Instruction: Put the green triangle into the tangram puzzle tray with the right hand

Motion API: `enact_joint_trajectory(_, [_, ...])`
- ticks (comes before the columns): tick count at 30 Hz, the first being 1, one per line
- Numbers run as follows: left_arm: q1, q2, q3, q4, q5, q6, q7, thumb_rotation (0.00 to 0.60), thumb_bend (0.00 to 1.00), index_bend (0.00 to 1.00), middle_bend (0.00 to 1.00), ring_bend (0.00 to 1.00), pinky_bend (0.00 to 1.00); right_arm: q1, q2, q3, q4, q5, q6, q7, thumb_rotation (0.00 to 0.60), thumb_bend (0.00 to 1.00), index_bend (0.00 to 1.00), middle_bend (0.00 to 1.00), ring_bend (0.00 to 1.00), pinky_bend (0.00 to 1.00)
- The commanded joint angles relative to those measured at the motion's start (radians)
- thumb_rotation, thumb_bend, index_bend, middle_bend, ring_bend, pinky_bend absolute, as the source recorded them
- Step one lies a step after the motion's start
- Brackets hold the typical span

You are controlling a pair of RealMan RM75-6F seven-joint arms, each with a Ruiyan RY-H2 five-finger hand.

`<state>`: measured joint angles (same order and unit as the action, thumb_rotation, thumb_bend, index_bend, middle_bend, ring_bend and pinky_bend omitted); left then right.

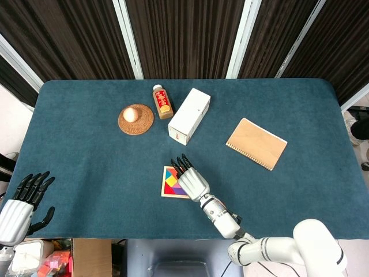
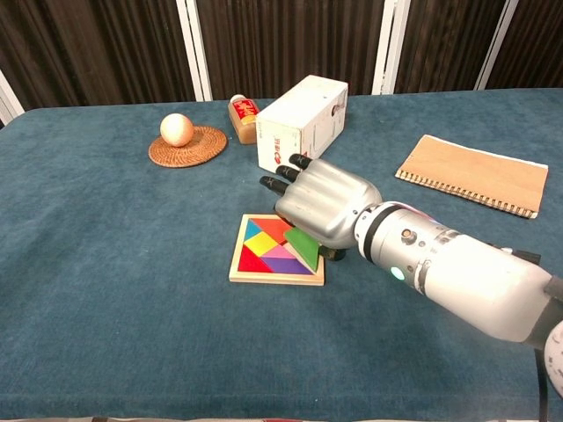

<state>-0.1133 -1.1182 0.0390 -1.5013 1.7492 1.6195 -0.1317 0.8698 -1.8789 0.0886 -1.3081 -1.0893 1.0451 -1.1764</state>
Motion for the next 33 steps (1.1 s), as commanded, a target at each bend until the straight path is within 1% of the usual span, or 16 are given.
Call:
enact_joint_trajectory(1, [0.003,0.001,0.002,-0.001,0.003,0.005,0.000,0.600,0.47,0.00,0.00,0.02,0.05,0.000,0.001,-0.001,-0.001,0.002,-0.001,-0.004,0.600,0.50,0.65,0.11,0.00,0.00])
enact_joint_trajectory(19, [0.001,0.001,-0.001,0.002,-0.001,0.006,-0.011,0.600,0.47,0.00,0.00,0.02,0.05,0.001,0.011,-0.001,-0.019,0.012,0.002,-0.013,0.600,0.50,0.53,0.11,0.00,0.00])
enact_joint_trajectory(33, [0.000,0.002,-0.002,0.001,-0.002,0.006,-0.011,0.600,0.47,0.00,0.00,0.02,0.05,0.004,0.003,-0.003,-0.011,0.017,-0.003,-0.007,0.600,0.50,0.48,0.11,0.00,0.00])
